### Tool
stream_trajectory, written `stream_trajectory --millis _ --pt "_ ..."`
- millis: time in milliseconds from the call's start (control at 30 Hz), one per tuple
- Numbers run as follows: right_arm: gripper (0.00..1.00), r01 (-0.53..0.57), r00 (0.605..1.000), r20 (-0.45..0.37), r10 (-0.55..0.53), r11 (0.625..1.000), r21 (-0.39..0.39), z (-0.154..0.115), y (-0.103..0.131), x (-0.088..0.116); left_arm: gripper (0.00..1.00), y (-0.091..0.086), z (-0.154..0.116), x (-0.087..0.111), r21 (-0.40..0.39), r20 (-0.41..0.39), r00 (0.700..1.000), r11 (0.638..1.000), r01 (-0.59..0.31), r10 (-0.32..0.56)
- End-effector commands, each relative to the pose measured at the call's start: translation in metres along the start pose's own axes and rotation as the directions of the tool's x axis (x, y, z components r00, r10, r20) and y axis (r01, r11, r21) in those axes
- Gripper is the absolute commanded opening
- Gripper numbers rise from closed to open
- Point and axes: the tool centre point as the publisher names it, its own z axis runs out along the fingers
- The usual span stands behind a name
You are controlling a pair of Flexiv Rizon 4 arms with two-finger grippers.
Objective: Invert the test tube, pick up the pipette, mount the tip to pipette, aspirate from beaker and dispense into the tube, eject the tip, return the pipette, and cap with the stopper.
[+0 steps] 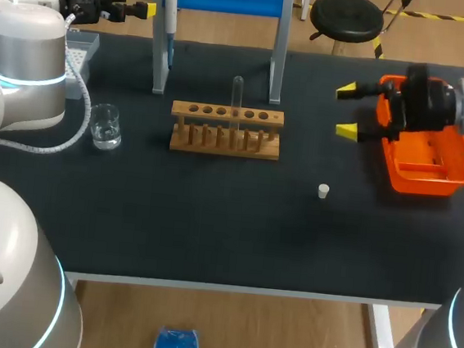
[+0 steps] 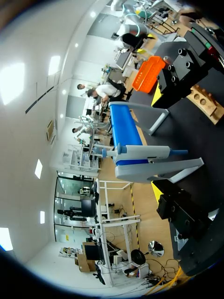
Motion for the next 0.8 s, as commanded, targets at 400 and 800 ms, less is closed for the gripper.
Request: stream_trajectory --millis 400,800 --pt "1.00 0.006 1.000 0.000 -0.006 1.000 -0.008 0.002 -0.003 0.000 1.00 0.000 0.000 0.000 0.001 0.000 1.000 1.000 0.000 0.000" --pt "1.00 0.006 1.000 0.000 -0.006 1.000 -0.008 0.002 -0.003 0.000 1.00 0.022 -0.033 0.092 0.033 -0.076 0.969 0.972 -0.233 0.235"
